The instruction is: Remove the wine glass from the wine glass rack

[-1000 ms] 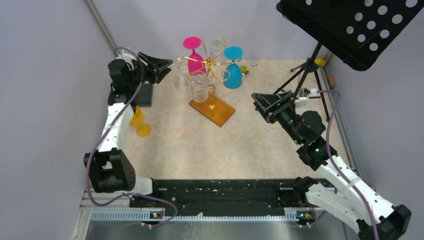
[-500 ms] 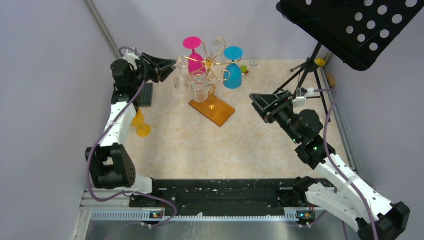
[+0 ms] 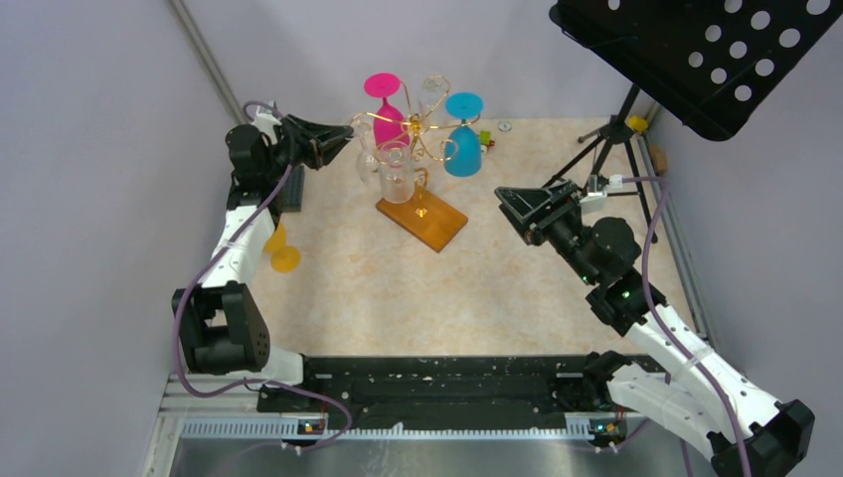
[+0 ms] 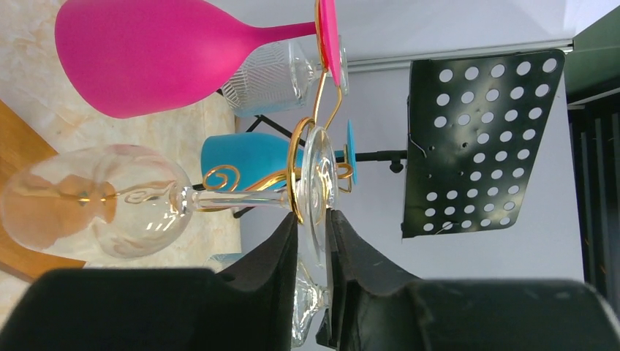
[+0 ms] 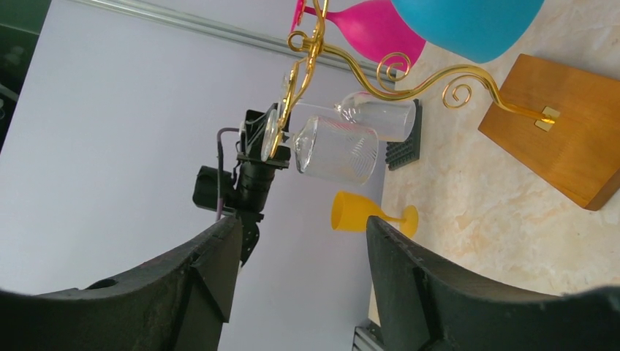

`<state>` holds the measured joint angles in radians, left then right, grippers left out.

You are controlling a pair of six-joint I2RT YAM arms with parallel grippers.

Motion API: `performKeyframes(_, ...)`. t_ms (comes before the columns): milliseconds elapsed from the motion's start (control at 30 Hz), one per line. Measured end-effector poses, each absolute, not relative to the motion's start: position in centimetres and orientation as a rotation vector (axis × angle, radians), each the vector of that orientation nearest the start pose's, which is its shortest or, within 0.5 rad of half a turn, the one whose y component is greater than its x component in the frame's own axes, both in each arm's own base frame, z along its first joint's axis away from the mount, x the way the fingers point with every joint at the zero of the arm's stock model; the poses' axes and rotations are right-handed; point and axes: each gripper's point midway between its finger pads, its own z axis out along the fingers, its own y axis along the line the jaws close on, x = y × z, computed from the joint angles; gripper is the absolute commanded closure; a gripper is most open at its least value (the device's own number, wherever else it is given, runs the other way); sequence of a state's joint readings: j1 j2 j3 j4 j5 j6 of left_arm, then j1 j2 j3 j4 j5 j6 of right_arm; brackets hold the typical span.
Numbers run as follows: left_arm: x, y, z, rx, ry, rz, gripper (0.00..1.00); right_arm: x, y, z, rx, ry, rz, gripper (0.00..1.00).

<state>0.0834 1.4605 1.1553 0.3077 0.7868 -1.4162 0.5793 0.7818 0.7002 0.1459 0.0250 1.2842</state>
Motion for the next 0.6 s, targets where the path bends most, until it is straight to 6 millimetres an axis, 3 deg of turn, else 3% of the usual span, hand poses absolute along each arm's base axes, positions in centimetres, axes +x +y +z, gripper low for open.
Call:
performKeyframes(167, 42.32, -11.85, 35.42, -0.633, 1.714, -1.600, 0.88, 25.87, 21.18, 34.38, 0.606, 1.585, 1.440, 0.42)
performKeyframes(267, 42.33, -11.83, 35.40, -0.629, 1.714, -1.596, 1.00, 25.87, 21.17, 34.31, 0.607, 1.588, 1.438, 0.42)
performKeyframes(600, 42.46, -11.67, 35.59, -0.643, 1.702, -1.589, 1.00, 25.90, 21.02, 34.03, 0.614, 1.597, 1.422, 0.43)
